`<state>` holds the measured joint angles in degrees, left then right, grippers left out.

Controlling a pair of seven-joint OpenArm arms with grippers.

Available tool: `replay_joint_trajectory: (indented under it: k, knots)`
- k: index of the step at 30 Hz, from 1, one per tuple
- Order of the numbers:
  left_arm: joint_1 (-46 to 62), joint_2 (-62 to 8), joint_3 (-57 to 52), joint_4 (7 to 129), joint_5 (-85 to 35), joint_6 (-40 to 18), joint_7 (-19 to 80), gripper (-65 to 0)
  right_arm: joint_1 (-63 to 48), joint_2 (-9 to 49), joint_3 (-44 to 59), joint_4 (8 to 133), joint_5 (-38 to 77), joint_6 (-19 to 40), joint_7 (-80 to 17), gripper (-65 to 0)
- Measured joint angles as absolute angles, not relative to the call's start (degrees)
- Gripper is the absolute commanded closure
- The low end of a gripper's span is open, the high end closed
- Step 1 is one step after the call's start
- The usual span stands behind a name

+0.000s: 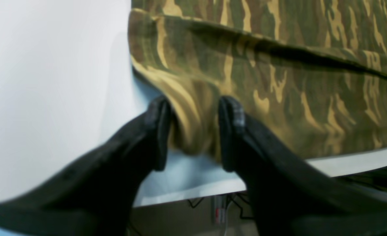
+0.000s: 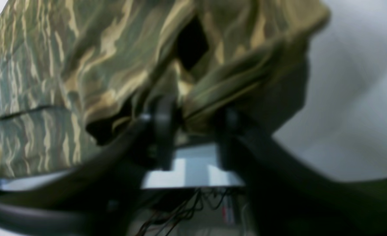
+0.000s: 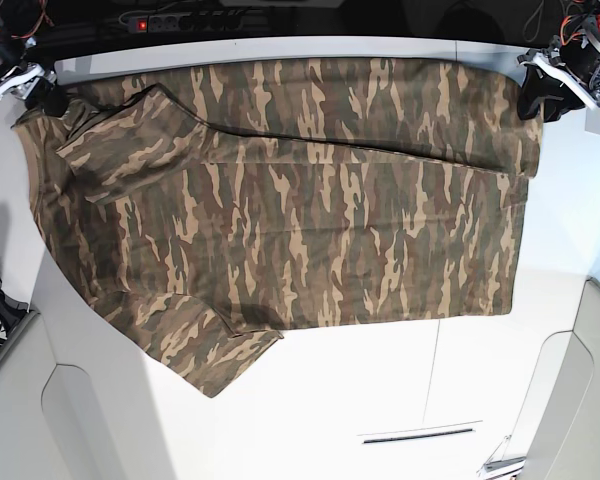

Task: Fold the T-shirt properly
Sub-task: 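Move both grippers to the folded edge corners and grasp them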

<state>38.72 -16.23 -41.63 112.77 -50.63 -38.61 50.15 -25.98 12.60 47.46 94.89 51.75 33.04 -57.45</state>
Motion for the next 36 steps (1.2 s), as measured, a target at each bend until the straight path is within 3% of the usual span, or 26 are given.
replay_joint_trajectory:
  k: [9, 13, 20, 28, 36]
  knots:
    - [38.3, -16.2, -50.9, 112.8, -50.8, -38.6, 45.9, -28.3, -17.4, 17.4, 55.6, 94.9, 50.9, 33.1, -55.1, -26.5]
    - [35.5, -16.8, -53.0, 112.8, -50.9, -38.6, 42.0, -36.8, -11.5, 19.0, 54.9, 94.8, 45.3, 33.3, -49.3, -26.6]
    - [27.4, -20.0, -49.5, 109.3, -48.3, -36.9, 41.6, -37.2, 0.4, 20.8, 47.1, 90.8, 38.8, 33.4, -46.5, -26.6]
    - [15.4, -26.2, -40.4, 93.8, -40.9, -33.8, 39.0, -37.2, 13.6, 20.5, 33.3, 73.8, 27.6, 32.9, -36.2, -26.6]
    - [2.6, -30.2, -30.9, 79.6, -36.4, -33.2, 38.0, -37.2, 23.0, 20.6, 28.0, 52.9, 23.6, 31.2, -29.7, -26.6]
